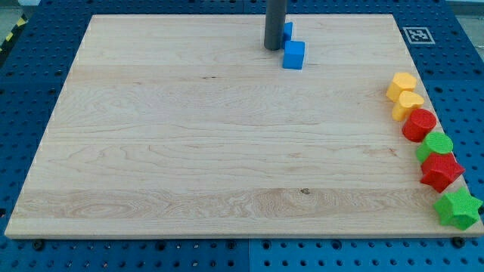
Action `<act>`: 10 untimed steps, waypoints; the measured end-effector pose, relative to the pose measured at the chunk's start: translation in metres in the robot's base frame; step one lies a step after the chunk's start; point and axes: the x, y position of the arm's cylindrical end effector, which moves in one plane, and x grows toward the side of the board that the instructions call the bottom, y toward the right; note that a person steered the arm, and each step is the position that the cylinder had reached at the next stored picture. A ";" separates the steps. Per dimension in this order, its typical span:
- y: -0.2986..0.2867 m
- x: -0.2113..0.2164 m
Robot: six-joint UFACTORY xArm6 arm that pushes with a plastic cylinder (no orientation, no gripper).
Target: Slide the blue cube to the top side of the hexagon
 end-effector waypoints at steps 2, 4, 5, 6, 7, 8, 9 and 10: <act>0.000 -0.009; 0.003 -0.013; -0.037 -0.009; -0.005 0.027; 0.045 0.041; 0.082 0.045; 0.112 0.045; 0.132 0.045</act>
